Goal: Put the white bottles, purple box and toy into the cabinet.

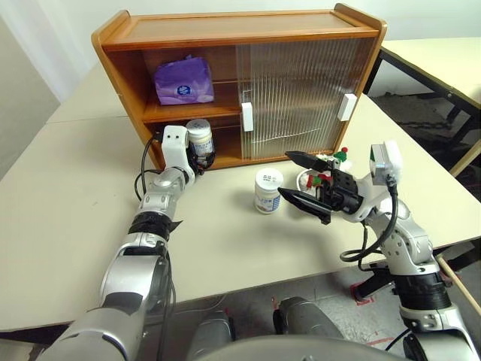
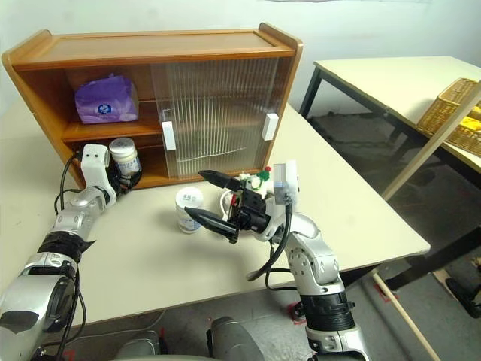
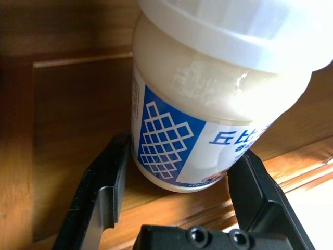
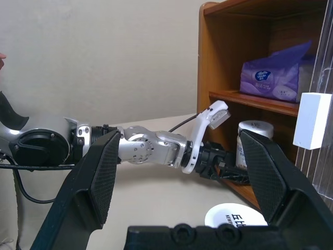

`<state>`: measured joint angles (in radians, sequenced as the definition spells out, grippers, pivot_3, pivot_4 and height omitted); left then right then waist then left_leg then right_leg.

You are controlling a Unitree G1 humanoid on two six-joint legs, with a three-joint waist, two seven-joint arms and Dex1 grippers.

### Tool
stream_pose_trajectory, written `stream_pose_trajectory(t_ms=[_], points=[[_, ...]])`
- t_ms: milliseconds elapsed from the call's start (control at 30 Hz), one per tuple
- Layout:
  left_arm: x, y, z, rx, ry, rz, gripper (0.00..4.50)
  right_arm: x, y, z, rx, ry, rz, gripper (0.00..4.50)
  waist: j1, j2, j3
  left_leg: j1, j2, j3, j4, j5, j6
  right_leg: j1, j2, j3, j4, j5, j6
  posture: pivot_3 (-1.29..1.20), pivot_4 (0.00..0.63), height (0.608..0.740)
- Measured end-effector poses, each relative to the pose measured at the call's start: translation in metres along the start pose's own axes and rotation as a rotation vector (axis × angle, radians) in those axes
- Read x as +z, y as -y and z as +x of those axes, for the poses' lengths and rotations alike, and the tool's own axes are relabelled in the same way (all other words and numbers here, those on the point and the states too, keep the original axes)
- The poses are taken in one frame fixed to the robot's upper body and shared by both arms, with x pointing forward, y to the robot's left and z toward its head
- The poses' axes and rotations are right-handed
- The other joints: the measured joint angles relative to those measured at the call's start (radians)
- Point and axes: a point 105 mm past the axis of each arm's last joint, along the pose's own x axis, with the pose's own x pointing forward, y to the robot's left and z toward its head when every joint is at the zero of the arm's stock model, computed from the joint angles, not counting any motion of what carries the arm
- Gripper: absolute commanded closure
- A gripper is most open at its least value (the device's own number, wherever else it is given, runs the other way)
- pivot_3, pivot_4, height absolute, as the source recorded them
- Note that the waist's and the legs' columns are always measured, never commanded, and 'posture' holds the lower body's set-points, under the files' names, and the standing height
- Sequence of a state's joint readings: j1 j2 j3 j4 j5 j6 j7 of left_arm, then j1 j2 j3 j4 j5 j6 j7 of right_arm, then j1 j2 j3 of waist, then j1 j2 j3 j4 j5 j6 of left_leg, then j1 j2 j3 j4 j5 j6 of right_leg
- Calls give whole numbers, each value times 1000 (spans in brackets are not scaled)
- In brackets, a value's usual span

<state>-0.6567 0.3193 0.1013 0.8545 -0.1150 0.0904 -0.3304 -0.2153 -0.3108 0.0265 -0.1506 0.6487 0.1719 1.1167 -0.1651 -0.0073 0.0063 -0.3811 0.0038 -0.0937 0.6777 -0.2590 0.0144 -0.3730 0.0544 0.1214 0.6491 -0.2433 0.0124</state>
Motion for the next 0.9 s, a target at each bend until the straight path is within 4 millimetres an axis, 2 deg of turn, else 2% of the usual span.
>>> stream_pose_trajectory(t_ms=[100, 233, 267, 600, 767, 867, 900], points=[[0, 1, 1, 2, -1, -2, 1391, 0, 0, 0, 2, 0, -2, 0, -1, 0, 0, 0, 0, 0, 0, 0, 0, 0, 0, 0, 0, 0, -1, -239, 0, 740], [2, 0, 1, 6, 9, -2, 58, 0, -1, 0, 7, 0, -4, 0, -2, 0, 0, 0, -1, 1, -1, 0, 0, -1, 0, 0, 0, 0, -1, -236, 0, 740], [4, 0, 2, 6, 17, 0, 21, 0, -1, 0, 8, 0, -4, 0, -2, 0, 0, 0, -1, 1, -1, 0, 0, -1, 0, 0, 0, 0, -1, -236, 0, 740], [9, 2, -1, -2, 51, 7, 21, -1, -2, 1, 14, -2, -1, 0, -1, 0, 0, 0, -1, 1, 0, 0, 0, 0, 0, 0, 0, 0, 0, -233, 0, 740], [2, 6, -14, -13, 56, 1, 21, -4, -4, 4, 26, -7, 8, 0, -3, 0, 0, 0, -2, 5, -1, 0, 0, 0, 0, 0, -1, -1, 0, -234, 0, 740], [-8, 11, -24, -22, 40, -17, 637, -5, -5, 4, 25, -8, 5, 0, -3, 0, 0, -1, -2, 12, -1, 0, -1, -1, 0, 0, -1, -1, 0, -234, 0, 740], [-9, 11, -27, -22, 39, -22, 1003, -5, -5, 5, 26, -8, 4, 0, -4, 0, 0, -1, -2, 13, -1, 0, -1, -1, 0, 1, -1, -1, 0, -234, 0, 740]])
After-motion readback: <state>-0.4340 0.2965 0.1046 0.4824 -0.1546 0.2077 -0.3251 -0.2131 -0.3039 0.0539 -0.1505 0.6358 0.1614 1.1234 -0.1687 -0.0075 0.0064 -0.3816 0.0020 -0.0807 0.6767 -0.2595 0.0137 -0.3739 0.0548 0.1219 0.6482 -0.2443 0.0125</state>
